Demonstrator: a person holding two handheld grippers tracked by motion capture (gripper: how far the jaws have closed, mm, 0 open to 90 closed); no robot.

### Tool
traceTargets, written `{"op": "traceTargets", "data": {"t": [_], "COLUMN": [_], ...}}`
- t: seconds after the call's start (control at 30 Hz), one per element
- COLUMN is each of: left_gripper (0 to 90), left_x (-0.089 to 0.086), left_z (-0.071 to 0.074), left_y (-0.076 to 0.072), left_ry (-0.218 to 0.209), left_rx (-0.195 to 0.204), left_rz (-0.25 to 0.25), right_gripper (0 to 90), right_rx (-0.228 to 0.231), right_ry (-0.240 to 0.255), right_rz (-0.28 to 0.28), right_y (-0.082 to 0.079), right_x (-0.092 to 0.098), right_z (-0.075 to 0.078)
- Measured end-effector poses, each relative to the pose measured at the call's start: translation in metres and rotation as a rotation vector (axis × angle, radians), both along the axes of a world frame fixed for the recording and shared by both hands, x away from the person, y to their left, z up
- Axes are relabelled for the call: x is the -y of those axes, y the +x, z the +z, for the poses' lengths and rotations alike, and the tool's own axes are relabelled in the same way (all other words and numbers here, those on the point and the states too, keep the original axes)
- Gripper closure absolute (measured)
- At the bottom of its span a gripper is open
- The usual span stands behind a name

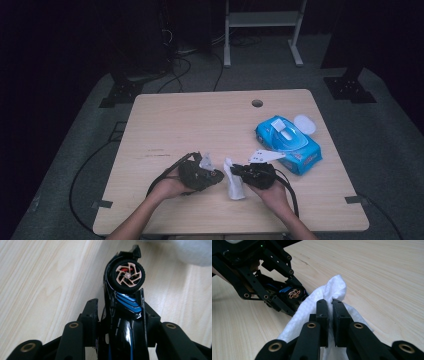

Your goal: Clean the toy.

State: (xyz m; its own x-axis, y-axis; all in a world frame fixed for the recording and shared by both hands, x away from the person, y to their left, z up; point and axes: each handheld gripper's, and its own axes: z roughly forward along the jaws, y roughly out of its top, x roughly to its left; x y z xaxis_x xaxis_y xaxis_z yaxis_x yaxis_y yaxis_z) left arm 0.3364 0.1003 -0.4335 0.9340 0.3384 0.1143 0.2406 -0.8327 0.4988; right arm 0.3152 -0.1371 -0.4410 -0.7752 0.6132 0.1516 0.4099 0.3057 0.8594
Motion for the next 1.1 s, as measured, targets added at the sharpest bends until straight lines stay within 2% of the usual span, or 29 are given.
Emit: {"op": "traceTargets", "data": {"t": [0.07, 0.13, 0.17, 0.2, 0.23, 0.27, 0.3, 0.33, 0.37, 0.4, 0.47, 0.5, 0.57, 0.6, 0.63, 0.67, 0.77, 0.8, 0.9, 1.03, 1.1], "left_gripper": [58.3, 58.6, 58.7, 58.8, 58.8, 58.9, 58.9, 59.0, 59.0, 59.0, 59.3, 59.3, 59.6, 62.9, 63.1, 63.3, 63.7, 63.9, 64.5, 65.0, 65.2], "left_x": [0.002, 0.003, 0.003, 0.004, 0.004, 0.006, 0.006, 0.008, 0.008, 0.010, 0.015, 0.015, 0.018, 0.020, 0.020, 0.019, 0.017, 0.016, 0.014, 0.016, 0.015], "left_z": [0.001, 0.003, 0.003, 0.008, 0.008, 0.013, 0.013, 0.018, 0.018, 0.020, 0.021, 0.021, 0.021, 0.021, 0.021, 0.021, 0.019, 0.019, 0.018, 0.018, 0.018], "left_y": [-0.001, -0.001, -0.001, 0.000, 0.000, -0.001, -0.001, -0.002, -0.002, -0.003, -0.008, -0.008, -0.013, -0.014, -0.016, -0.017, -0.018, -0.018, -0.019, -0.021, -0.022], "left_ry": [0.001, -0.031, -0.031, -0.061, -0.061, -0.094, -0.094, -0.127, -0.127, -0.148, -0.192, -0.192, -0.208, -0.212, -0.222, -0.251, -0.261, -0.263, -0.271, -0.283, -0.293], "left_rx": [0.026, 0.044, 0.044, 0.066, 0.066, 0.090, 0.090, 0.110, 0.110, 0.123, 0.142, 0.142, 0.157, 0.159, 0.156, 0.151, 0.150, 0.149, 0.152, 0.156, 0.154], "left_rz": [-0.003, -0.004, -0.004, -0.009, -0.009, -0.019, -0.019, -0.029, -0.029, -0.033, -0.052, -0.052, -0.073, -0.074, -0.083, -0.083, -0.081, -0.080, -0.080, -0.088, -0.089], "right_gripper": [83.7, 83.8, 83.8, 83.8, 83.8, 83.8, 83.8, 83.8, 83.8, 83.9, 84.0, 84.0, 84.0, 84.0, 84.0, 84.0, 84.0, 84.0, 84.0, 84.1, 84.0], "right_rx": [0.000, -0.005, -0.005, -0.009, -0.009, -0.003, -0.003, 0.000, 0.000, 0.007, 0.014, 0.014, 0.019, 0.025, 0.030, 0.026, 0.012, -0.009, -0.029, -0.015, -0.009], "right_ry": [0.009, 0.028, 0.028, 0.049, 0.049, 0.070, 0.070, 0.103, 0.103, 0.111, 0.142, 0.142, 0.137, 0.129, 0.120, 0.091, 0.087, 0.068, 0.078, 0.087, 0.058], "right_rz": [0.000, -0.013, -0.013, -0.021, -0.021, -0.025, -0.025, -0.009, -0.009, -0.005, 0.041, 0.041, 0.086, 0.094, 0.102, 0.111, 0.101, 0.078, 0.072, 0.116, 0.144], "right_y": [0.001, 0.001, 0.001, 0.004, 0.004, 0.005, 0.005, 0.005, 0.005, 0.005, 0.001, 0.001, -0.002, -0.003, -0.004, -0.004, -0.002, 0.001, 0.003, 0.000, -0.002], "right_x": [0.002, 0.005, 0.005, 0.009, 0.009, 0.013, 0.013, 0.016, 0.016, 0.016, 0.013, 0.013, 0.007, 0.005, 0.003, 0.002, 0.006, 0.011, 0.013, 0.003, -0.006], "right_z": [0.001, 0.003, 0.003, 0.005, 0.005, 0.009, 0.009, 0.017, 0.017, 0.020, 0.035, 0.035, 0.044, 0.047, 0.048, 0.048, 0.044, 0.039, 0.037, 0.044, 0.044]}}
